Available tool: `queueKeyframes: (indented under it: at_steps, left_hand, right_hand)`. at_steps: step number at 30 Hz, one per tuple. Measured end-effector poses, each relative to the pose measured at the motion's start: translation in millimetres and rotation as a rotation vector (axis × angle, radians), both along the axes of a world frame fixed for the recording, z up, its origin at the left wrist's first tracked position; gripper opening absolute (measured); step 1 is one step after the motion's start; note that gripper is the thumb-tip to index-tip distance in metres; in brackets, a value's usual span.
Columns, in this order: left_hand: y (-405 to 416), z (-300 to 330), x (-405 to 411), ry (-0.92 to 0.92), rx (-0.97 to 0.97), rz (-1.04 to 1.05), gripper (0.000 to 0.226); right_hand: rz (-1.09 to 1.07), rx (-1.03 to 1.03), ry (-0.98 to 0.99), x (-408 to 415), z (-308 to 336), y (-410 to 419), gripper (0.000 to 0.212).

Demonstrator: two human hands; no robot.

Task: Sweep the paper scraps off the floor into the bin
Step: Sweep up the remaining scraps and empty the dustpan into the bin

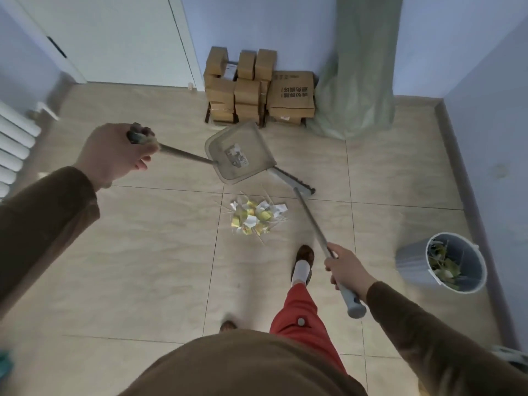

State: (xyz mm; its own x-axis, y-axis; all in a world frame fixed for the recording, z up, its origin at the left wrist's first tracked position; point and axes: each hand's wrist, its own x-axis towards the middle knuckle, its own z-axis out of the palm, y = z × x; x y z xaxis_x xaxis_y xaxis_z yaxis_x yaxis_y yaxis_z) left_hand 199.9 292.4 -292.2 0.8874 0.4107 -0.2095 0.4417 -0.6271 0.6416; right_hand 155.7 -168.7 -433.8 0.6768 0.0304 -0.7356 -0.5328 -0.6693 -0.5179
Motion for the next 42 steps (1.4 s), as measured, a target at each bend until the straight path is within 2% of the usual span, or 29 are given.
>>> queueKeyframes:
  at_steps: [6, 9, 14, 19, 23, 26, 28, 30, 36, 42]
  left_hand:
    - [37.7, -10.5, -97.6, 0.128, 0.077, 0.013, 0.01]
    - [48.5, -27.7, -123.3, 0.2, 0.156, -0.023, 0.01]
    - [55.7, -54.3, -147.5, 0.301, 0.149, -0.033, 0.01]
    - [35.1, -80.1, -147.1, 0.332, 0.077, -0.005, 0.01]
    - [8.5, -90.6, -125.6, 0.345, 0.06, -0.003, 0.015]
    - [-10.5, -92.6, -104.0, 0.343, 0.04, 0.004, 0.017]
    - [-22.5, -93.1, -89.6, 0.334, 0.021, 0.015, 0.017]
    - [-34.2, -93.2, -76.5, 0.339, -0.008, 0.015, 0.018]
    - [-56.7, -96.0, -61.5, 0.353, -0.18, 0.062, 0.031]
    - [-62.6, -100.7, -74.9, 0.417, -0.444, 0.142, 0.008]
  right_hand:
    - [-0.212, 0.065, -0.021, -19.8, -3.2, 42.4, 0.046]
    - [-0.263, 0.091, -0.022, -18.3, -3.7, 54.7, 0.04]
    - [-0.288, 0.089, -0.024, -15.1, -15.7, 66.4, 0.037]
    - [-0.276, 0.076, -0.012, -4.7, -30.4, 72.9, 0.042]
    - [-0.231, -0.001, 0.029, 21.9, -51.6, 80.4, 0.032]
    - [-0.167, -0.025, 0.086, 34.9, -70.2, 92.6, 0.035]
    - [-0.09, -0.02, 0.127, 26.8, -78.9, 104.9, 0.038]
    - [-0.113, -0.001, 0.157, 3.1, -82.3, 117.3, 0.034]
    - [-0.173, 0.145, 0.338, -51.9, -40.2, 114.5, 0.028]
    - [-0.464, 0.421, 0.539, -46.0, 43.8, 55.8, 0.015]
